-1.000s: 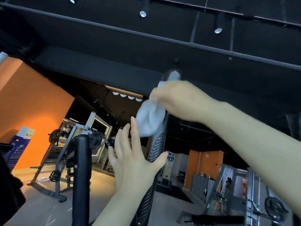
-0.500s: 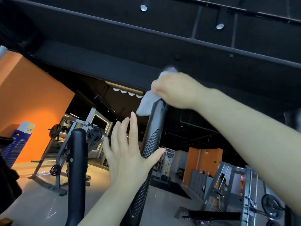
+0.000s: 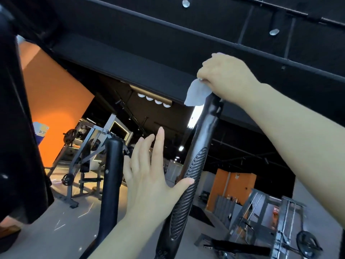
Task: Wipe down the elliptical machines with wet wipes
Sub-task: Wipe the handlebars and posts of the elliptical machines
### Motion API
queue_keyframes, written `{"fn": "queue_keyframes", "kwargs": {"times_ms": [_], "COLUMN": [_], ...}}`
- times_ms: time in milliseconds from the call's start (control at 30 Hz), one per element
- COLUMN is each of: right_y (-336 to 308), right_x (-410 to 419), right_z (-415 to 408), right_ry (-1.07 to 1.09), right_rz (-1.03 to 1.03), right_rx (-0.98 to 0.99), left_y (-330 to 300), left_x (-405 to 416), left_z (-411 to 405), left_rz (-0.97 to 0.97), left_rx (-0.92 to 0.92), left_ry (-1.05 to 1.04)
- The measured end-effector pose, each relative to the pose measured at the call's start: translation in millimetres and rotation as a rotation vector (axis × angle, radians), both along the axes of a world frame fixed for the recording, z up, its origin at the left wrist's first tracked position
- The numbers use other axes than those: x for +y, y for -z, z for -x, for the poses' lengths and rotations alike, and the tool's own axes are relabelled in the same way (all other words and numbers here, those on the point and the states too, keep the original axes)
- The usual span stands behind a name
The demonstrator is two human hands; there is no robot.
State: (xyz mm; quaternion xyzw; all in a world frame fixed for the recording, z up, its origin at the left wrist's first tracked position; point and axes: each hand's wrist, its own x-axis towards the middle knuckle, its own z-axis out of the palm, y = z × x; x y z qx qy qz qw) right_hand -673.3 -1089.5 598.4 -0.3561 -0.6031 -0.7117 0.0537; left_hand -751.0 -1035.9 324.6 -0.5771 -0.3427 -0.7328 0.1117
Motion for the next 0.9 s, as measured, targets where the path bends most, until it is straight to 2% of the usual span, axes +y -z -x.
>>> {"fn": "queue_keyframes", "kwargs": {"times_ms": [100,233,367,433,533,600,700,767,833,900], "right_y": [21.4,59.3,111.0,127.5,123.7,117.9,123.8,132.1,137.6,142.5], "right_x": [2.4,7.5,6.2,4.4,-11.0,-22.6,-34.1,-39.2,-44.6,-50.7], "right_z": [-9.6,-22.9,-26.6,-27.0,-20.7,-14.4,-6.9,-3.2,-2.3,-3.1], "right_ry": [0.098,-0.034,-0.065,-0.08,-0.355,-0.499,-0.609,-0.62,-0.619,-0.695], "right_rz": [0.11,0.243,0.405,0.554,0.965,1.137,1.207,1.169,1.109,1.147], "right_rx": [0.032,0.12,0.054,0.068,0.486,0.692,0.852,0.905,0.946,1.018], "left_y": [3.0,7.8,6.8,2.9,-5.0,-14.4,-27.0,-28.8,-25.7,-21.6], "left_x": [0.4,0.3,-8.3,-13.2,-20.9,-30.9,-50.6,-60.7,-69.9,-77.0], "left_z": [-1.7,-7.4,-5.9,-0.7,10.0,19.7,34.7,43.6,50.8,55.2], "left_rz": [0.022,0.032,0.018,-0.046,-0.133,-0.141,-0.018,0.058,0.142,0.21], "left_rx": [0.019,0.008,-0.023,-0.051,-0.144,-0.218,-0.268,-0.298,-0.323,-0.311], "left_ry": [0.02,0.06,0.109,0.147,0.319,0.393,0.659,0.833,0.921,0.954]}}
